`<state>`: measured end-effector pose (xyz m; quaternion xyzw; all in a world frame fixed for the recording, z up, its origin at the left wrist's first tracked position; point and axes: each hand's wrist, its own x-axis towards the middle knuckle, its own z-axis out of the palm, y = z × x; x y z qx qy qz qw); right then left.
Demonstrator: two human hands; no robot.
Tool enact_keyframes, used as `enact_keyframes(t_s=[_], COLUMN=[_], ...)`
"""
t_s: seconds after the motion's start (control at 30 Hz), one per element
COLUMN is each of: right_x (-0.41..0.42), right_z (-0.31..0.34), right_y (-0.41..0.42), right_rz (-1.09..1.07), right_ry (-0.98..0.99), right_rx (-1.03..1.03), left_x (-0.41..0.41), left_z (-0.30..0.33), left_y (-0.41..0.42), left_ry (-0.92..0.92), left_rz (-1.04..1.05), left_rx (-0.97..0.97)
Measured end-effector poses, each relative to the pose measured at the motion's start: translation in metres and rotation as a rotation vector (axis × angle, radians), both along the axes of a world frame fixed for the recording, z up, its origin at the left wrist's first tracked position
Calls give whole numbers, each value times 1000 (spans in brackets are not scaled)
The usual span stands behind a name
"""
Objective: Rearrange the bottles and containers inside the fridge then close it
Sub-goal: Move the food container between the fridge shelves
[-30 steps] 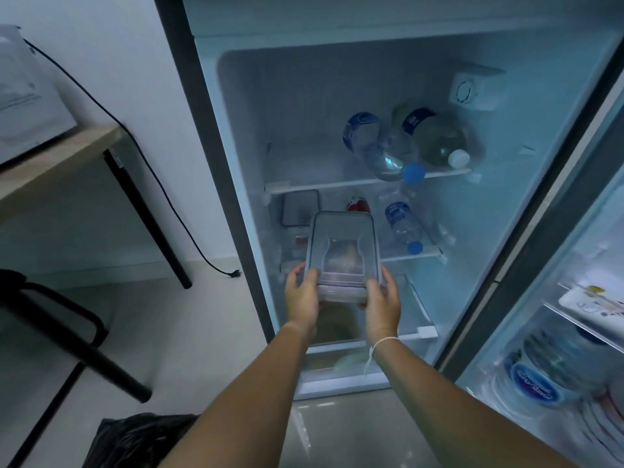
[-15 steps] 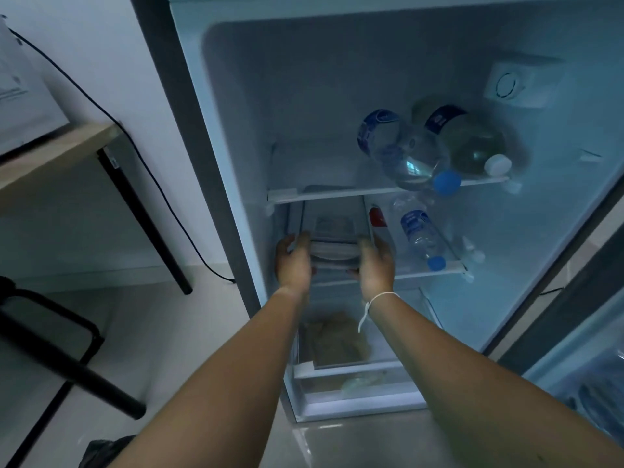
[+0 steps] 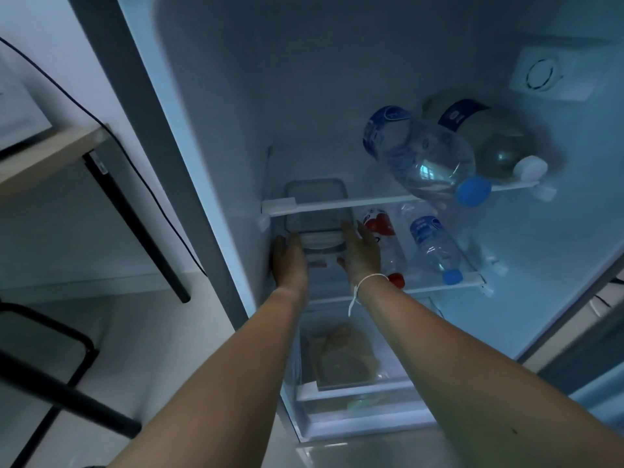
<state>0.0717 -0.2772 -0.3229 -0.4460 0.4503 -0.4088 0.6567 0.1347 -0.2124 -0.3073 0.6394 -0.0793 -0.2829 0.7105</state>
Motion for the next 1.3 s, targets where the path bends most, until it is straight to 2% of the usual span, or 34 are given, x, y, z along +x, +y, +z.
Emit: enact_keyframes(t_s=[0.3, 0.5, 0.7, 0.97, 1.1, 1.3], right_x=[14, 11, -9, -77, -113, -172], right_z=[1, 3, 12, 21, 27, 36], right_y=[-18, -24, -7, 22, 40, 64], right_rz=[156, 266, 301, 250, 145, 54], right_ry=[125, 123, 250, 378, 330, 322], right_rx=[-89, -42, -59, -129, -89, -143], left_x=[3, 7, -7, -40, -59, -100], left_z=[7, 7, 10, 12, 18, 35], left_y=[-10, -12, 1, 26, 39, 47], left_ry=[125, 144, 92, 0, -34, -59], left_rz=[66, 51, -18, -216, -277, -339], left_rx=[-115, -69, -36, 14, 50, 8])
